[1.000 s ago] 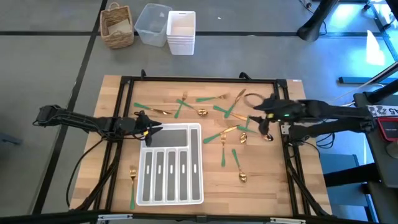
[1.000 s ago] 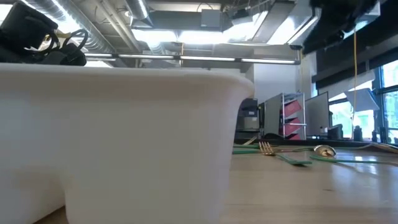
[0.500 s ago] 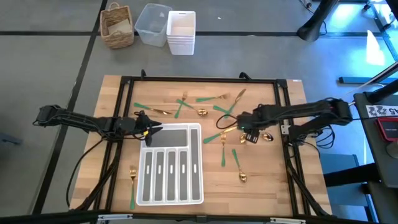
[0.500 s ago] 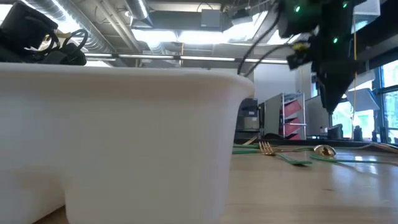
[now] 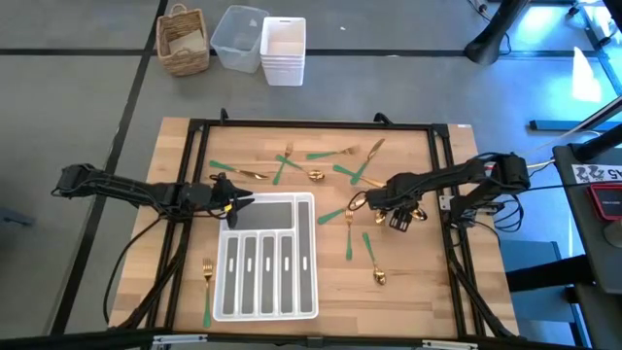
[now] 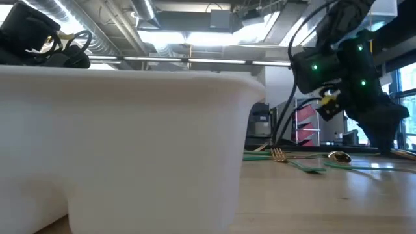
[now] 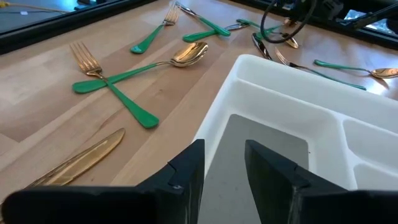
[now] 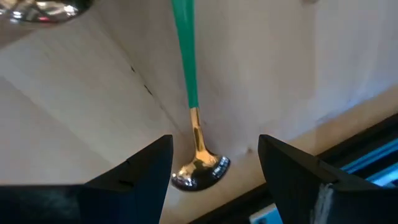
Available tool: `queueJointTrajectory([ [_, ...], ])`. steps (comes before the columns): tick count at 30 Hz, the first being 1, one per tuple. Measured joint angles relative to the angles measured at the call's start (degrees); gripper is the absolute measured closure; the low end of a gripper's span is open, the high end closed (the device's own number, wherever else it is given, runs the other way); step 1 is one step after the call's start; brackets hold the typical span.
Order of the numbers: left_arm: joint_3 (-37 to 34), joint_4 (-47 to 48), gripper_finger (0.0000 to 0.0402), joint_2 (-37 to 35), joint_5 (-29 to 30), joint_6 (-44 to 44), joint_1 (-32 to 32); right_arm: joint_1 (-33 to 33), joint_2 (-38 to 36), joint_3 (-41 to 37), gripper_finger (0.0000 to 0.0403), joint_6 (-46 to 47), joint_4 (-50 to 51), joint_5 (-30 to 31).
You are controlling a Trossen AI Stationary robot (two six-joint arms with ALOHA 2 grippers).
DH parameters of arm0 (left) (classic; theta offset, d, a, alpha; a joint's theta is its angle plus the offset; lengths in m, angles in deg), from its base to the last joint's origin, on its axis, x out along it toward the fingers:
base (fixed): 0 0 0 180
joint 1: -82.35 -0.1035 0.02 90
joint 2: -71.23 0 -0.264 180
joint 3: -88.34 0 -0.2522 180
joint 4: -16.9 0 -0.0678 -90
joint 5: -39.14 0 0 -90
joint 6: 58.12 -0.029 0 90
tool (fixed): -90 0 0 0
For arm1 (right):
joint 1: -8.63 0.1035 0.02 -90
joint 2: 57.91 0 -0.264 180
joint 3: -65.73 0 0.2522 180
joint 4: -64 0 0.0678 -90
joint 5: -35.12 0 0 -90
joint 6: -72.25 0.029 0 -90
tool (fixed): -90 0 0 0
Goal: Sort silverware
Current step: Put the spoon in the silverware tray
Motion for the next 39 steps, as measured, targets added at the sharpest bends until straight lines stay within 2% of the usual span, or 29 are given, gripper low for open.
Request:
queueJointTrajectory([
  [8, 0.01, 0.00, 0.0292, 0.00, 0.00, -0.13, -0.01, 0.04, -0.08, -3.56, 0.0165, -0.23, -3.64, 2.32],
  [11, 0.02, 0.00, 0.0292, 0.00, 0.00, -0.13, 0.00, 0.04, -0.14, -4.33, 0.0181, -0.26, -5.08, 1.87],
  [14, 0.01, 0.00, 0.0292, 0.00, 0.00, -0.13, 0.00, 0.04, -0.15, -4.45, 0.0218, -0.40, -5.48, 1.06],
  [24, 0.00, 0.00, 0.0292, 0.00, 0.00, 0.22, 0.00, 0.07, -0.13, -4.36, 0.0384, -1.70, -6.21, -1.91],
  [31, 0.01, -0.02, 0.0292, 0.00, 0.00, 0.26, 0.00, 0.11, 0.07, -1.46, 0.0372, -2.42, -5.43, -3.82],
  [35, 0.01, -0.02, 0.0292, 0.00, 0.00, 0.26, 0.00, 0.12, 0.07, 1.62, 0.0391, -4.51, -1.34, -6.13],
  [39, 0.00, -0.07, 0.0292, 0.00, -0.02, 0.26, 0.00, 0.15, 0.04, 6.54, 0.0385, -5.42, 4.53, -8.70],
])
